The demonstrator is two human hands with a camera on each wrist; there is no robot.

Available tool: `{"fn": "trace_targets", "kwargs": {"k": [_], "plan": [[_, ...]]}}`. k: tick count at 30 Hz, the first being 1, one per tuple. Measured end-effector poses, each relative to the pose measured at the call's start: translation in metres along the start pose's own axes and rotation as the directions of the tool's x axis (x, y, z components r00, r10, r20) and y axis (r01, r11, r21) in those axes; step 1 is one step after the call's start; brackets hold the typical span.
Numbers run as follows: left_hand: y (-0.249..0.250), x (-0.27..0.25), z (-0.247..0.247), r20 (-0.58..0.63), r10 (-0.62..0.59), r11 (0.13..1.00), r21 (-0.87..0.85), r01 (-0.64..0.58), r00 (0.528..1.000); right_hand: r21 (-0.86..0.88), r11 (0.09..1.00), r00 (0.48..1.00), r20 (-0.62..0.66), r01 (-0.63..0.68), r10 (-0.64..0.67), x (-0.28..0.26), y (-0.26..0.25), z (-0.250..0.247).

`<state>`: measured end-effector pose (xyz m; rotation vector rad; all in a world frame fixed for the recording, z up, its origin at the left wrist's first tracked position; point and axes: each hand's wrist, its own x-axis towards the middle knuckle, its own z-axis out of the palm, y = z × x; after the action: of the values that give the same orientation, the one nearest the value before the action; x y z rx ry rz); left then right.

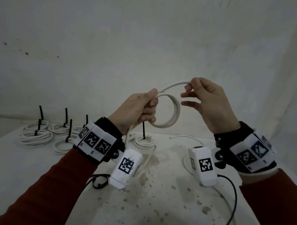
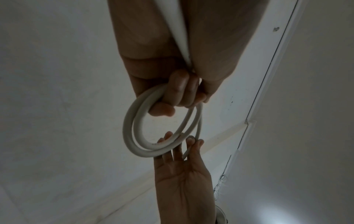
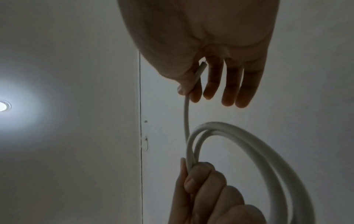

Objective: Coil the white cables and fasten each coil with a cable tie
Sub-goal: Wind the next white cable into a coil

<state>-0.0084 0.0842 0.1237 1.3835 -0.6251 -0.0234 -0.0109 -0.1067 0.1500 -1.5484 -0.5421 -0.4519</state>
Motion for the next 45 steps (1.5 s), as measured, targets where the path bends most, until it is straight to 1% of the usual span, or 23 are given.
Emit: {"fn": "trace_targets", "kwargs": {"k": [4, 6, 7, 9, 11, 12, 13, 14, 16, 17, 18, 21, 23, 24, 26, 28, 29, 30, 32, 34, 37, 41, 45], "plan": [[0.003, 0.0, -0.001, 0.005, 0.035, 0.999, 0.006, -0.035, 0.999, 0.123, 0.992, 0.997, -0.077, 0.019, -0.009, -0.001, 0.003, -0.001], [0.005, -0.001, -0.004, -0.004, 0.068, 0.997, -0.024, -0.068, 0.998, 0.15, 0.989, 0.998, -0.057, -0.002, 0.011, -0.004, 0.008, -0.003], [0.006, 0.0, -0.007, -0.017, 0.079, 0.995, -0.065, -0.08, 0.997, 0.147, 0.989, 0.999, -0.019, -0.031, 0.034, -0.007, 0.012, -0.003], [0.006, 0.0, -0.012, -0.05, 0.071, 0.984, -0.157, -0.078, 0.996, 0.031, 0.991, 0.984, 0.12, -0.134, 0.129, -0.012, 0.021, -0.005], [0.003, 0.001, -0.014, -0.073, 0.044, 0.988, -0.144, -0.054, 0.996, -0.226, 0.954, 0.919, 0.296, -0.197, 0.26, -0.017, 0.03, -0.007], [0.001, 0.0, -0.013, -0.078, 0.034, 0.994, -0.102, -0.042, 0.996, -0.331, 0.927, 0.89, 0.347, -0.177, 0.294, -0.018, 0.032, -0.006], [-0.001, 0.0, -0.012, -0.076, 0.026, 0.998, -0.061, -0.03, 0.997, -0.361, 0.918, 0.882, 0.363, -0.164, 0.3, -0.018, 0.03, -0.005], [-0.003, -0.001, -0.011, -0.068, 0.019, 0.999, -0.032, -0.021, 0.998, -0.346, 0.925, 0.882, 0.373, -0.156, 0.287, -0.015, 0.027, -0.005], [-0.004, -0.002, -0.008, -0.04, 0.011, 1.0, -0.003, -0.011, 0.999, -0.158, 0.954, 0.871, 0.391, -0.255, 0.297, -0.01, 0.019, -0.001], [-0.003, -0.001, -0.007, -0.028, 0.007, 1.0, 0.004, -0.007, 1.0, -0.054, 0.949, 0.856, 0.42, -0.31, 0.303, -0.008, 0.014, 0.003], [-0.002, 0.0, -0.006, -0.02, 0.004, 1.0, 0.006, -0.004, 1.0, 0.005, 0.94, 0.847, 0.437, -0.34, 0.304, -0.007, 0.01, 0.006], [0.001, 0.002, -0.003, -0.008, 0.007, 1.0, -0.02, -0.007, 1.0, 0.027, 0.943, 0.872, 0.389, -0.333, 0.297, -0.004, 0.01, 0.014], [0.003, 0.004, 0.0, -0.011, 0.024, 0.999, -0.036, -0.024, 1.0, 0.154, 0.928, 0.887, 0.383, -0.338, 0.259, -0.006, 0.013, 0.019], [0.004, 0.005, 0.002, -0.015, 0.033, 0.998, -0.045, -0.033, 0.999, 0.256, 0.895, 0.884, 0.397, -0.366, 0.248, -0.007, 0.013, 0.022], [0.007, 0.006, 0.005, -0.021, 0.046, 0.997, -0.058, -0.047, 0.999, 0.464, 0.772, 0.862, 0.461, -0.435, 0.21, -0.013, 0.011, 0.026], [0.008, 0.008, 0.007, -0.019, 0.043, 0.996, -0.078, -0.045, 0.999, 0.586, 0.656, 0.842, 0.52, -0.476, 0.146, -0.018, 0.012, 0.03], [0.009, 0.008, 0.007, -0.016, 0.042, 0.995, -0.085, -0.043, 0.999, 0.613, 0.623, 0.834, 0.538, -0.486, 0.121, -0.019, 0.012, 0.031], [0.009, 0.009, 0.007, -0.011, 0.042, 0.996, -0.084, -0.043, 0.999, 0.621, 0.612, 0.83, 0.548, -0.49, 0.108, -0.02, 0.012, 0.032], [0.007, 0.01, 0.007, -0.003, 0.052, 0.997, -0.06, -0.052, 0.999, 0.602, 0.632, 0.823, 0.559, -0.488, 0.103, -0.02, 0.012, 0.03], [0.005, 0.01, 0.005, -0.017, 0.098, 0.995, 0.023, -0.098, 0.995, 0.589, 0.647, 0.817, 0.568, -0.484, 0.095, -0.018, 0.01, 0.027], [0.001, 0.008, 0.0, -0.017, 0.186, 0.937, 0.305, -0.172, 0.982, 0.632, 0.634, 0.848, 0.525, -0.446, 0.073, -0.014, 0.008, 0.02], [-0.016, 0.004, -0.011, -0.048, 0.175, 0.857, 0.5, -0.128, 0.983, 0.757, 0.553, 0.907, 0.42, -0.347, -0.005, -0.002, 0.004, 0.003], [-0.048, 0.002, -0.019, -0.074, 0.272, 0.701, 0.699, -0.145, 0.959, 0.843, 0.493, 0.963, 0.267, -0.216, -0.035, 0.002, -0.004, -0.008]]}}
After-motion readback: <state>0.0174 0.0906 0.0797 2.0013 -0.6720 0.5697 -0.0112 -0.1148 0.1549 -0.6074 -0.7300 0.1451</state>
